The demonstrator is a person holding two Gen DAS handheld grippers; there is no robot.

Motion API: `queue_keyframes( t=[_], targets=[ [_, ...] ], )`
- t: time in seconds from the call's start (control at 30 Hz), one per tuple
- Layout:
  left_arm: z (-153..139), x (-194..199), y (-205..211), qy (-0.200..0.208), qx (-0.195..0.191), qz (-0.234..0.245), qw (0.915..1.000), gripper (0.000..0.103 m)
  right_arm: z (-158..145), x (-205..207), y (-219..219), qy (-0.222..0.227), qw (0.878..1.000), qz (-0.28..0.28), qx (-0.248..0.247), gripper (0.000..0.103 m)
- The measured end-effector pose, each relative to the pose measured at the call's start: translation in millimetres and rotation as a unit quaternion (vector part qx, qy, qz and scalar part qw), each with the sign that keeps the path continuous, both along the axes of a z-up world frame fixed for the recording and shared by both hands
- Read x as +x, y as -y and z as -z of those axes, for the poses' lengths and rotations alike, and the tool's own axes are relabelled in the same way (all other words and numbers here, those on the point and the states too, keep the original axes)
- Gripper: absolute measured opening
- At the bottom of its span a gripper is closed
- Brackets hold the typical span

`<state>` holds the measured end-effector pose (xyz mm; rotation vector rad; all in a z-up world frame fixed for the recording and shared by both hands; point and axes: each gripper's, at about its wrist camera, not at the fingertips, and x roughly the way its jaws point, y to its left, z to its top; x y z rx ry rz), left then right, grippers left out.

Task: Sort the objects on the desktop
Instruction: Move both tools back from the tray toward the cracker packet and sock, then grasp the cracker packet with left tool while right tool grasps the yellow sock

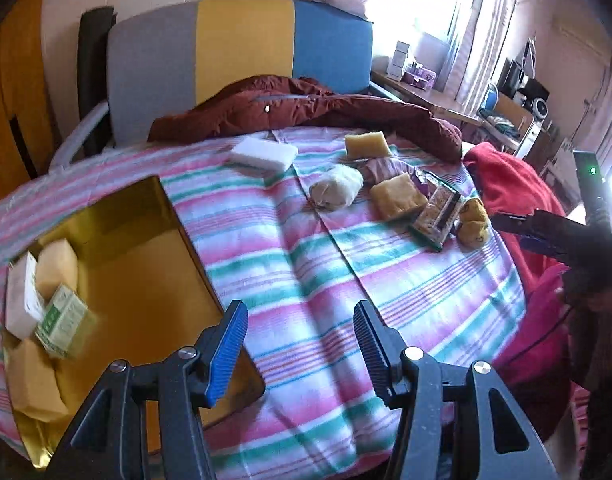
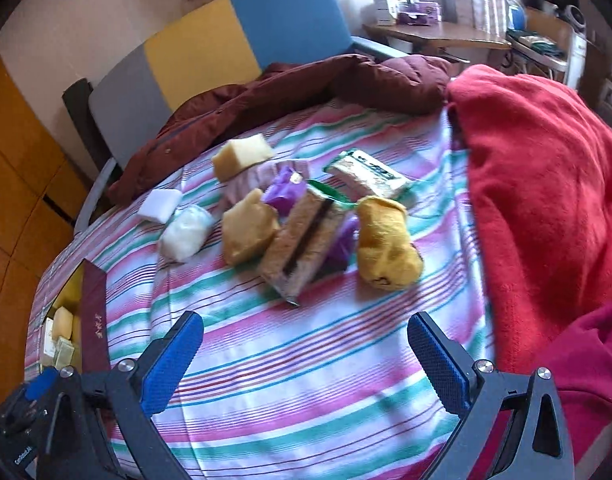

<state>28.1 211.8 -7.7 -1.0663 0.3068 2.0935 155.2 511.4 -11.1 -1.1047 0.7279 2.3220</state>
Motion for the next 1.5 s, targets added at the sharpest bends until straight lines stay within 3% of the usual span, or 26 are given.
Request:
queue_keyframes(
  t=[0.53, 0.93, 1.27, 1.47, 1.5],
  targets=[
    [-1, 13, -53, -0.069, -0.045, 0.009, 0.9965, 0.056, 0, 11, -24, -0.003, 1.0, 0.024, -0.004, 0.103],
    [10, 20, -84, -0.042, -0.056, 0.039, 0.9968, 0.056, 2, 20, -60, -0.035, 0.996, 0.068, -0.041, 0.103],
    [31, 23, -109, 0.02, -0.055, 0.067, 0.9961, 0.055, 7, 11, -90, -0.043, 0.994, 0.073, -0.062, 0.102],
    [35, 23, -120, 0.025, -0.053, 0.073, 0.9956, 0.055, 28, -8, -108, -0.017, 0.993, 0.062, -0.096, 0.091],
    [35, 23, -123, 0.026, -0.051, 0.075, 0.9955, 0.055, 32, -11, -111, -0.014, 0.993, 0.063, -0.101, 0.085]
  ],
)
